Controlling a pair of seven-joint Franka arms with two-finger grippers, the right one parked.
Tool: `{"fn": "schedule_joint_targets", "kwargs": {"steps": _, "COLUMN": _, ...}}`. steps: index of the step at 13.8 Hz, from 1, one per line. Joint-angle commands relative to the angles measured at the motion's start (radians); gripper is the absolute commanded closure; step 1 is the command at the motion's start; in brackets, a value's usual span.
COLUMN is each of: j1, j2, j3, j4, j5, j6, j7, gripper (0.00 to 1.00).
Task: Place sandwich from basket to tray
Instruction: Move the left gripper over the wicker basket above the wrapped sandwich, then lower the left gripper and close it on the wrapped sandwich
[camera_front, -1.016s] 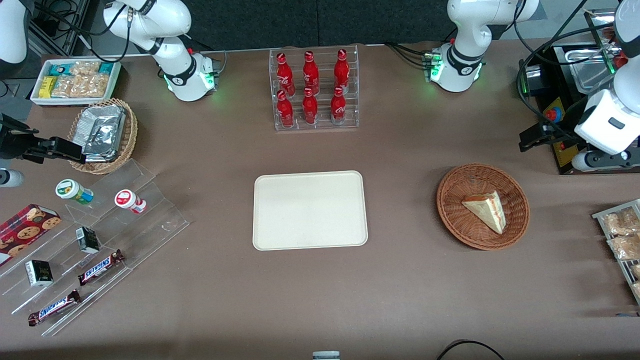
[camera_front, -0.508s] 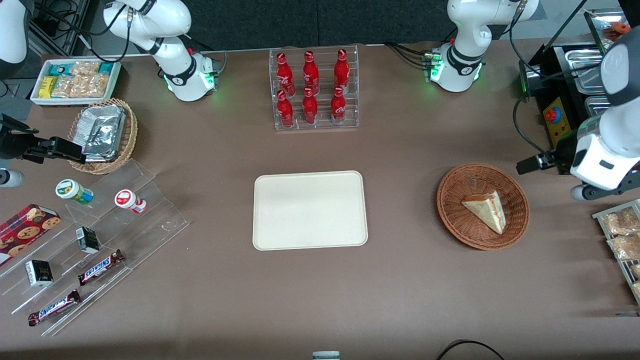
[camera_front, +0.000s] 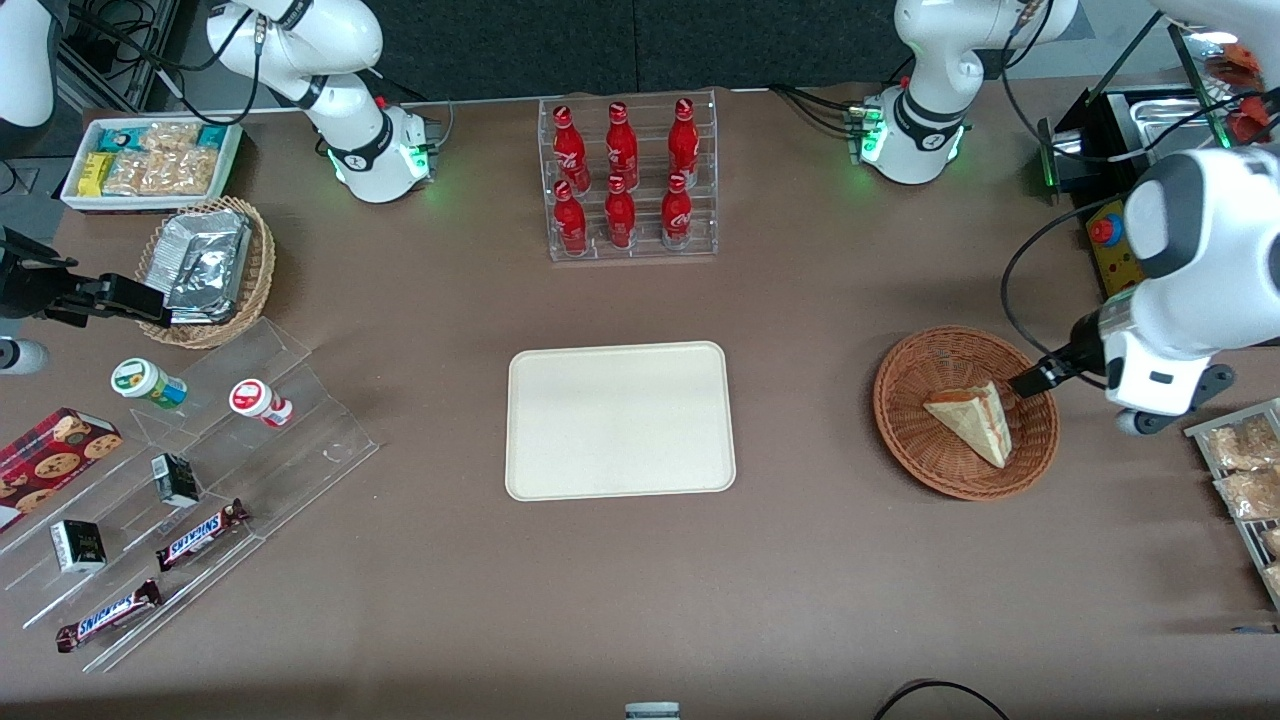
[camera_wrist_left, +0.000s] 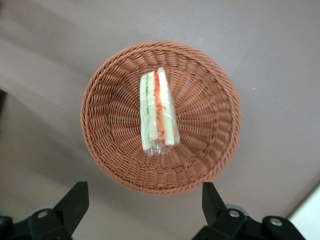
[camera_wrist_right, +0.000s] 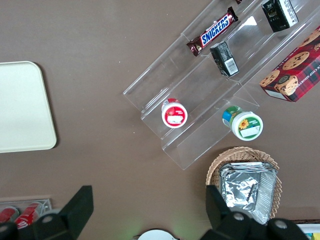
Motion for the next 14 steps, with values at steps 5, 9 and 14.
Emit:
{"fn": "schedule_joint_targets", "kwargs": {"steps": 5, "j1": 0.000, "j2": -0.064, "j3": -0.003, "j4": -0.297, "j5": 0.023, "j6": 0.345, "j7": -0.162, "gripper": 0.00}}
{"fn": "schedule_joint_targets", "kwargs": {"steps": 9, "j1": -0.005, "j2": -0.031, "j3": -0.003, "j4": -0.326, "j5": 0.023, "j6": 0.391, "j7": -0.254, "gripper": 0.00}}
{"fn": "schedule_joint_targets", "kwargs": {"steps": 14, "j1": -0.005, "j2": -0.001, "j3": -0.004, "j4": -0.400, "j5": 0.015, "j6": 0.552, "j7": -0.328, "gripper": 0.00}}
